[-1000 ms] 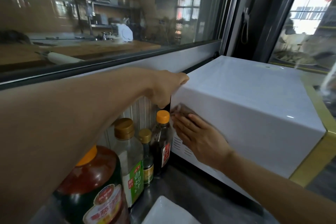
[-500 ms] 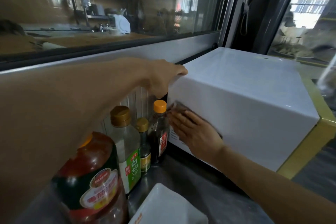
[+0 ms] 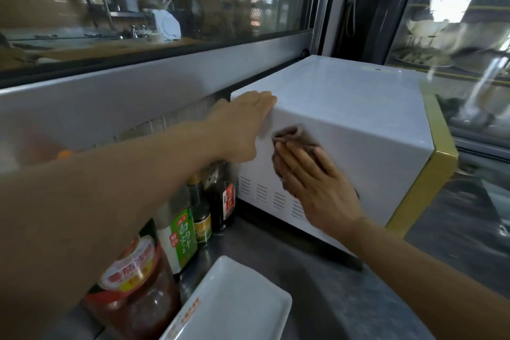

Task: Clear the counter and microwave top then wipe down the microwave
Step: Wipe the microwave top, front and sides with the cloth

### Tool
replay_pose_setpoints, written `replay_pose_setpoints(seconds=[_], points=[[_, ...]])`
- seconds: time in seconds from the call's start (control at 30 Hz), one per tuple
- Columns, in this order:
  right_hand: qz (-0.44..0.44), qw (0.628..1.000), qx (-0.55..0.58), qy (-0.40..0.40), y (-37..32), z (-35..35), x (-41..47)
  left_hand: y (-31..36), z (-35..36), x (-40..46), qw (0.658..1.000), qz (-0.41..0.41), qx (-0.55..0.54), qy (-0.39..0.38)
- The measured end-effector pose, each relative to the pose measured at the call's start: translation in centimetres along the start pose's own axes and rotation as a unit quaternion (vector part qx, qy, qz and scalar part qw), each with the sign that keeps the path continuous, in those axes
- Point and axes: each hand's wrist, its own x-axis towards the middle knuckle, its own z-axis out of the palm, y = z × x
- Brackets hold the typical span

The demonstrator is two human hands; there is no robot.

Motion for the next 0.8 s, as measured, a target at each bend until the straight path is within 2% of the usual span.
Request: replay_pose_setpoints(seconds=[0.1,0.17,0.23,0.3,0.37,0.47,0.53,0.67,0.73,0.8], points=[[-0.127,0.987,-0.041,-0.090,-1.2,2.4,-3.3,1.2,1.3,-0.3,0.999,-0.001,-0.031,0.026],[-0.172,0.975,-0.051,-0.130,-1.0,2.3,-5.2,1.2,2.0,-0.3,0.998,-0.010,-0.054,0.036],[-0.135,0.986,-0.026,-0.100,0.2,1.3,-6.3,1.1,2.7,-0.3,0.996,-0.020,-0.067,0.049],[-0.062,0.997,-0.031,-0.017,2.3,-0.2,-6.2,1.3,3.1,-0.2,0.994,-0.028,-0.081,0.064],[0.001,0.998,-0.046,0.042,4.3,-2.1,-5.4,1.4,3.4,-0.2,0.992,-0.033,-0.098,0.075],[0.070,0.993,-0.048,0.083,4.8,-2.7,-4.8,1.3,4.1,0.1,0.989,-0.034,-0.110,0.090],[0.060,0.995,-0.037,0.072,3.3,-1.2,-5.9,1.3,4.6,0.2,0.987,-0.033,-0.116,0.107],[-0.079,0.995,-0.058,-0.033,1.1,1.9,-11.0,1.6,4.4,0.2,0.987,-0.039,-0.117,0.103],[-0.084,0.993,-0.063,-0.050,1.5,1.4,-12.3,1.6,4.2,0.1,0.987,-0.039,-0.118,0.100],[-0.035,0.997,-0.068,-0.023,3.0,-0.2,-12.7,1.8,4.2,0.1,0.987,-0.041,-0.122,0.101]])
